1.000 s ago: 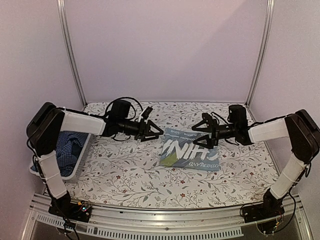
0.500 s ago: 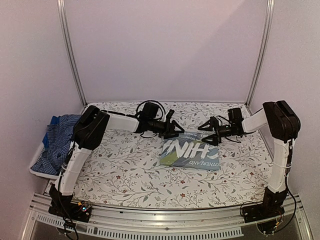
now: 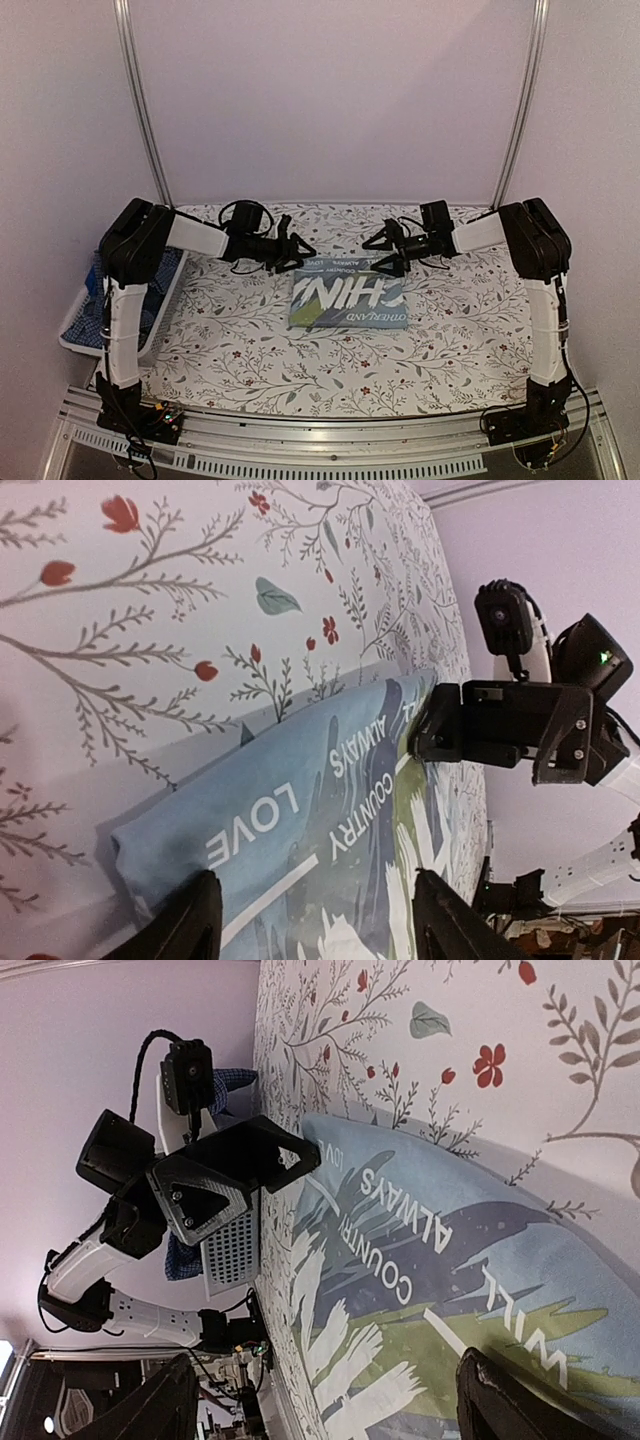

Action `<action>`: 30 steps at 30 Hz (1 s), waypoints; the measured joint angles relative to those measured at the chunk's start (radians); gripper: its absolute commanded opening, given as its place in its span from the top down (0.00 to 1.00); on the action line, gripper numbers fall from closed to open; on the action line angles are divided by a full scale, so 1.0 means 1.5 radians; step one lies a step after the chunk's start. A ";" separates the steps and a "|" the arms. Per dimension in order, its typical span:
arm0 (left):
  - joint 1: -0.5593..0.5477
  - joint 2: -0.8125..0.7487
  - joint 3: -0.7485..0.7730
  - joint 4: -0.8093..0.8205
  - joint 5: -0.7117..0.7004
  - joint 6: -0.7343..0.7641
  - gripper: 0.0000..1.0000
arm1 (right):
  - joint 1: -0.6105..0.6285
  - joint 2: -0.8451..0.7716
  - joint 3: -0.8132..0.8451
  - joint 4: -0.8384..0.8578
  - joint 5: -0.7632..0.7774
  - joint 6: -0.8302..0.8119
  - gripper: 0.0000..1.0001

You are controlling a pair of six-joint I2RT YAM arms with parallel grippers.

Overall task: Fold and stack the mixed laundry pile
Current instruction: Smooth out the square-folded T-shirt at the center of the board, then pick up the square-folded T-shirt from the center of the board.

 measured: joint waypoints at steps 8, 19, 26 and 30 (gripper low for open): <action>-0.060 -0.186 -0.011 -0.129 -0.123 0.225 0.31 | -0.066 -0.175 0.000 -0.077 -0.012 0.016 0.15; -0.320 -0.169 0.020 -0.180 -0.300 0.571 0.50 | -0.084 -0.366 -0.254 -0.206 0.032 -0.042 0.15; -0.371 -0.063 0.059 -0.186 -0.361 0.693 0.60 | -0.084 -0.387 -0.339 -0.234 0.052 -0.046 0.15; -0.395 -0.008 0.089 -0.189 -0.397 0.728 0.62 | -0.086 -0.404 -0.367 -0.233 0.057 -0.047 0.15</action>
